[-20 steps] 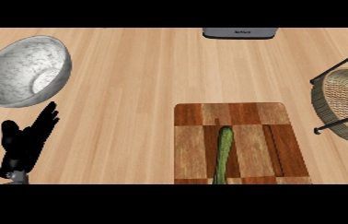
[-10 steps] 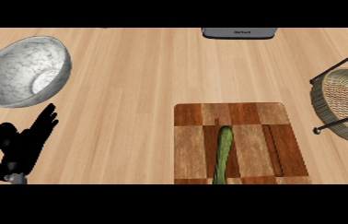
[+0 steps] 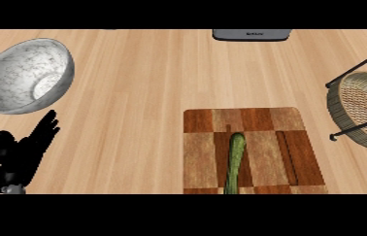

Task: Pick the tomato from the cutting board and place it in the tiered basket

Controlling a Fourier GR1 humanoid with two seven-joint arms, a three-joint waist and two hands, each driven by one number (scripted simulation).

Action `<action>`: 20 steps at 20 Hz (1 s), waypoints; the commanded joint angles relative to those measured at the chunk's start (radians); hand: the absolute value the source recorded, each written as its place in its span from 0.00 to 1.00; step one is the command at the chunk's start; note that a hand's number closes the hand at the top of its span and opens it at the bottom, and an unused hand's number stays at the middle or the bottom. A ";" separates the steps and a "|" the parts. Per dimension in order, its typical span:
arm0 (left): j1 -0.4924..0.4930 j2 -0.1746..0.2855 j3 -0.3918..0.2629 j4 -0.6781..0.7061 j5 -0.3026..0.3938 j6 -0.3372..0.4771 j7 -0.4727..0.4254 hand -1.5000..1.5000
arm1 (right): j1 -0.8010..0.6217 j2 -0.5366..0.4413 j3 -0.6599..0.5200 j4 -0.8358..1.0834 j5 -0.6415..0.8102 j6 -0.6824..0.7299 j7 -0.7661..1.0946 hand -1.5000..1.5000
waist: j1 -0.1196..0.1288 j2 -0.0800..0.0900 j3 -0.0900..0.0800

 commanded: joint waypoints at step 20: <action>0.018 -0.001 0.031 0.011 -0.002 0.017 -0.017 0.50 | 0.074 -0.222 -0.702 -0.131 -0.540 0.089 0.109 0.00 | -0.058 -0.015 0.001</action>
